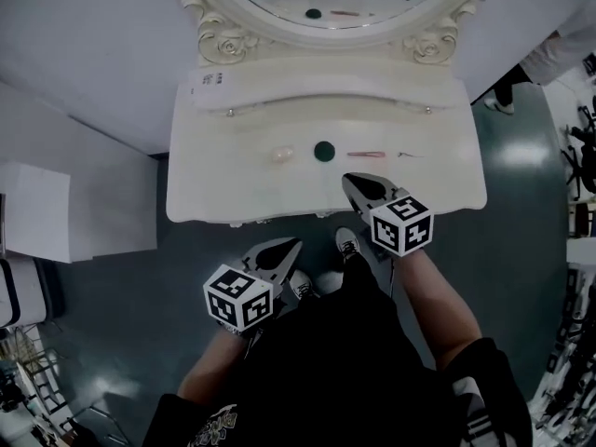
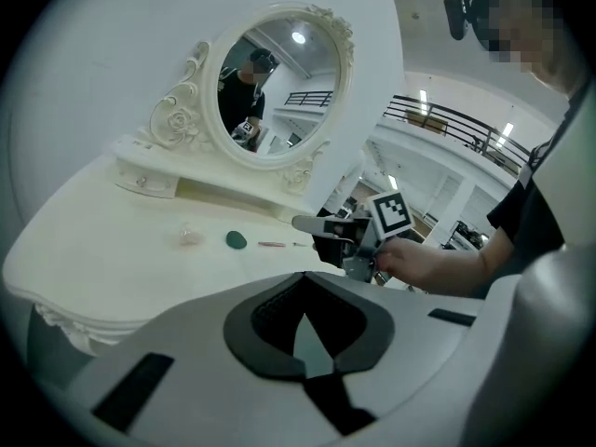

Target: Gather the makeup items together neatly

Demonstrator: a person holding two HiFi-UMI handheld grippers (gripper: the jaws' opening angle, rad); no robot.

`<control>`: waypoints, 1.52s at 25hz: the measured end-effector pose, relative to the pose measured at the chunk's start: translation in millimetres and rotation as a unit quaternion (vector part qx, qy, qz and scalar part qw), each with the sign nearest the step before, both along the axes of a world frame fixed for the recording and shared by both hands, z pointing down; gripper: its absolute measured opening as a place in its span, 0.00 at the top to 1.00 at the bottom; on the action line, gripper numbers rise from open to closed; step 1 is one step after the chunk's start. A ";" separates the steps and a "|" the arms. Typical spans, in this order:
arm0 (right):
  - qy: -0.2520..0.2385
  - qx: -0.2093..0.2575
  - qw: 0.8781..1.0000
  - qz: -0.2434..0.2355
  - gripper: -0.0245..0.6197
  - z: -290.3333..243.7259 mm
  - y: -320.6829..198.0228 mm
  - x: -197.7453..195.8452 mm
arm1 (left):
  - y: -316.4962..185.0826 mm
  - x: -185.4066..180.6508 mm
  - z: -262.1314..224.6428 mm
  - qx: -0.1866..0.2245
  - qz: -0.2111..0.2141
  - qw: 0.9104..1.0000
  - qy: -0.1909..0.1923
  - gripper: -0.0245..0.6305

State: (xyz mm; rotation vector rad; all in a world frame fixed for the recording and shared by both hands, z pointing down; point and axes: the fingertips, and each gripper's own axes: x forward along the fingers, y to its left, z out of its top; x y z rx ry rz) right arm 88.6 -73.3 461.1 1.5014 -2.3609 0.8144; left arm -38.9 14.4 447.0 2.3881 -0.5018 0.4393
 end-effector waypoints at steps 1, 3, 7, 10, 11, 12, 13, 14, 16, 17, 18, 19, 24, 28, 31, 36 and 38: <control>-0.012 0.010 1.000 0.007 0.92 -12.8 11.2 -1.6 | 2.5 1.1 -3.6 0.006 0.004 1.000 0.003 0.95; -0.030 0.028 0.999 0.017 0.92 -35.8 33.1 -6.2 | 7.3 3.8 -11.3 0.017 0.012 1.000 0.009 0.95; -0.055 0.057 0.996 0.039 0.92 -70.5 74.7 -21.4 | 20.7 4.5 -27.8 0.039 0.030 0.999 0.024 0.95; -0.067 0.068 0.994 0.046 0.92 -84.9 104.0 -39.5 | 35.7 0.0 -36.7 0.045 0.042 0.998 0.033 0.95; -0.068 0.069 0.994 0.046 0.92 -86.1 112.9 -44.9 | 41.0 -1.1 -37.4 0.044 0.046 0.997 0.034 0.95; -0.067 0.070 0.994 0.047 0.92 -85.9 121.2 -49.3 | 46.0 -1.8 -37.0 0.043 0.050 0.997 0.034 0.95; -0.067 0.069 0.994 0.048 0.92 -84.5 128.8 -53.1 | 50.7 -2.6 -35.9 0.042 0.054 0.997 0.034 0.95; -0.067 0.068 0.994 0.050 0.92 -82.6 136.0 -56.7 | 55.4 -3.8 -34.6 0.040 0.057 0.997 0.032 0.95; -0.072 0.063 0.994 0.054 0.92 -78.8 148.9 -64.2 | 64.4 -7.0 -32.6 0.037 0.062 0.997 0.029 0.95; -0.074 0.062 0.994 0.056 0.92 -77.3 154.7 -67.5 | 68.5 -8.6 -32.1 0.036 0.065 0.997 0.027 0.95; -0.074 0.060 0.994 0.058 0.92 -75.9 160.3 -70.1 | 72.2 -9.9 -31.5 0.036 0.066 0.997 0.025 0.95; -0.075 0.058 0.994 0.061 0.92 -74.1 165.5 -72.3 | 75.2 -11.2 -30.8 0.035 0.067 0.997 0.024 0.95; -0.070 0.055 0.994 0.064 0.92 -67.4 181.2 -80.3 | 77.9 -15.8 -29.5 0.029 0.057 0.998 0.028 0.95; -0.070 0.053 0.995 0.057 0.92 -67.1 184.4 -84.6 | 81.8 -16.0 -29.5 0.030 0.057 0.998 0.023 0.95; -0.070 0.051 0.995 0.048 0.92 -66.3 185.4 -87.6 | 84.0 -16.2 -28.1 0.028 0.054 0.998 0.024 0.95; -0.068 0.050 0.996 0.042 0.92 -66.5 186.0 -89.0 | 84.9 -17.7 -29.3 0.027 0.047 0.998 0.029 0.95; -0.067 0.049 0.996 0.040 0.92 -66.8 185.5 -89.4 | 84.5 -17.0 -30.3 0.028 0.048 0.998 0.030 0.95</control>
